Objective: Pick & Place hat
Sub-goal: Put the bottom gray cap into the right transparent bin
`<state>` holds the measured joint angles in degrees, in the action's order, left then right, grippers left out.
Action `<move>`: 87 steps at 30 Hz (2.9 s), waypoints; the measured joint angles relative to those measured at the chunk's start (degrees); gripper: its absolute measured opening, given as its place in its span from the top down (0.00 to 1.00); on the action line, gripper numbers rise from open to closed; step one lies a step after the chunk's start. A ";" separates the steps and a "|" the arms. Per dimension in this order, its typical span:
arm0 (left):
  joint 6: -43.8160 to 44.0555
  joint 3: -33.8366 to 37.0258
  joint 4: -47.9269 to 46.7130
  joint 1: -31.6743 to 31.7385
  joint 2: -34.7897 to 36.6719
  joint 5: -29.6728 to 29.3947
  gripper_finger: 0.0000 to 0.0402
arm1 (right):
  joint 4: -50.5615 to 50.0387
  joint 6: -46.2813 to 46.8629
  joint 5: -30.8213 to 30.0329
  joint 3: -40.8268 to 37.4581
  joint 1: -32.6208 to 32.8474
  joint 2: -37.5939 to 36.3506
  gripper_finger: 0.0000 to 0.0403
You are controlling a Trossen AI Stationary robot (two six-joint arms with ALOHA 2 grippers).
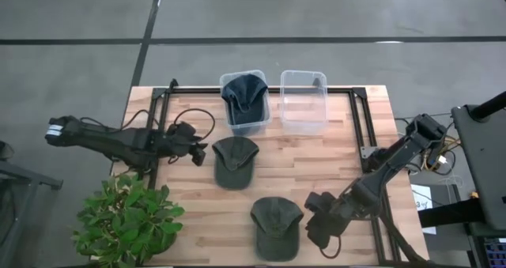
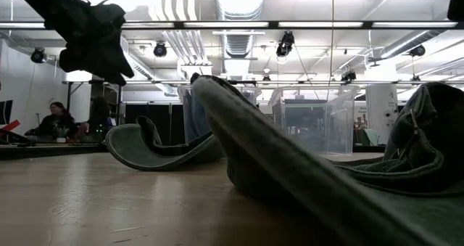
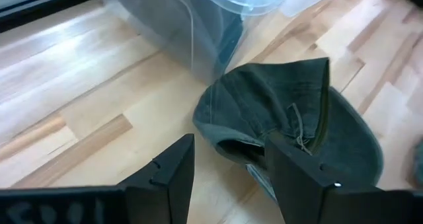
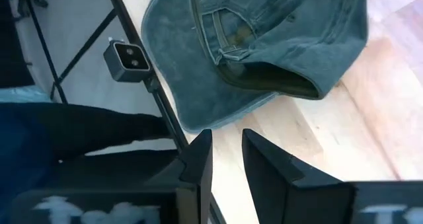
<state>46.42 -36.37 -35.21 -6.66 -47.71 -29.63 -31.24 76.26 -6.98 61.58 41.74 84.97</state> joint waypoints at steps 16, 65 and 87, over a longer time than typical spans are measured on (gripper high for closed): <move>-7.44 1.01 0.97 0.00 11.09 1.24 0.56 | 9.79 8.22 1.50 0.00 0.02 8.99 0.58; -9.39 0.63 0.53 0.00 12.98 6.54 0.56 | 19.69 6.04 -6.69 -0.77 -1.60 21.77 0.60; -7.33 0.71 0.60 0.02 12.83 8.10 0.56 | 12.77 1.77 -15.56 -1.62 -1.66 10.39 0.97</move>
<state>39.09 -35.66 -34.61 -6.63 -34.87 -21.52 -18.47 78.04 -22.54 59.97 40.07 95.37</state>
